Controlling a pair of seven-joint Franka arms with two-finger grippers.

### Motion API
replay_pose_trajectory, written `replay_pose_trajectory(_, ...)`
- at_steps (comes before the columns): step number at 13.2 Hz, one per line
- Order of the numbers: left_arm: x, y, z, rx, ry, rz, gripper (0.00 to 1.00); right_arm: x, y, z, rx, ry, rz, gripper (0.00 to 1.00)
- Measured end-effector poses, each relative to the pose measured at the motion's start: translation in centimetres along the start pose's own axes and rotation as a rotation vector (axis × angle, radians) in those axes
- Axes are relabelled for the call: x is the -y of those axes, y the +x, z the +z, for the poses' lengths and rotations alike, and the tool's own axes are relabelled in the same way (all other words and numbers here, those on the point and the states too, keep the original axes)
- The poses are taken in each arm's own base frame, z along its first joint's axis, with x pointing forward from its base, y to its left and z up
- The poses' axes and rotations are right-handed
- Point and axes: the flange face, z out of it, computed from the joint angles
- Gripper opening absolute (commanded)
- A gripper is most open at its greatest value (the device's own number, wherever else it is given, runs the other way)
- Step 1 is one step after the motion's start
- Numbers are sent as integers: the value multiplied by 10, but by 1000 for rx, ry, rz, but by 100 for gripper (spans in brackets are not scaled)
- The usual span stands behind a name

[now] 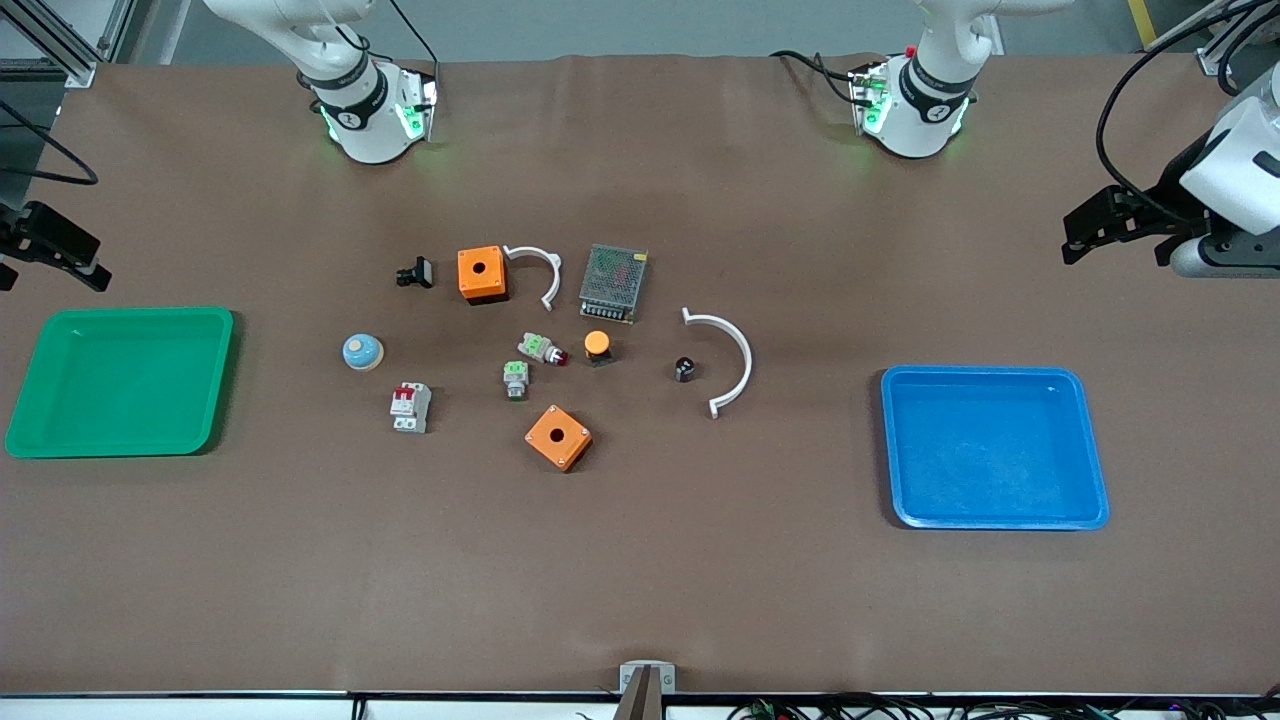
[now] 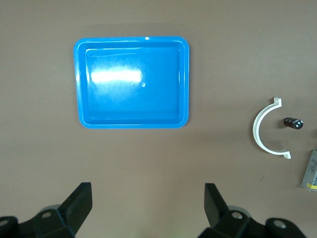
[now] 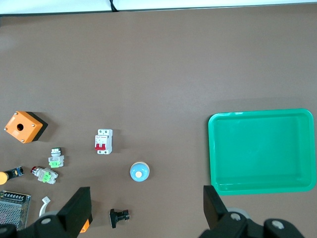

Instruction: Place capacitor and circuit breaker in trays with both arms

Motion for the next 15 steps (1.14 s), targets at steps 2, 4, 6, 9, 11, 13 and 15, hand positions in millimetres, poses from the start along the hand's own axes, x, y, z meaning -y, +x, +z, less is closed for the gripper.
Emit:
replay_pose_trajectory(2, 0, 0, 0, 0, 0, 0, 100, 0, 0, 0, 0, 0, 0, 100)
replay_pose_trajectory(4, 0, 0, 0, 0, 0, 0, 100, 0, 0, 0, 0, 0, 0, 100)
replay_pose_trajectory(6, -2, 0, 0, 1, 0, 3, 100, 0, 0, 0, 0, 0, 0, 100)
replay_pose_trajectory(9, -9, 7, 14, 25, 1, 13, 100, 5, 5, 12, 22, 2, -8, 100)
replay_pose_trajectory(11, -17, 16, 30, 47, 2, -6, 100, 23, 12, 33, 60, 4, -39, 100)
replay_pose_trajectory(13, -35, 28, 47, 41, -1, -56, 100, 52, 21, 63, 112, 6, -73, 100)
replay_pose_trajectory(15, -62, 43, 72, 37, -8, -141, 100, 85, 28, 96, 165, -2, -50, 100)
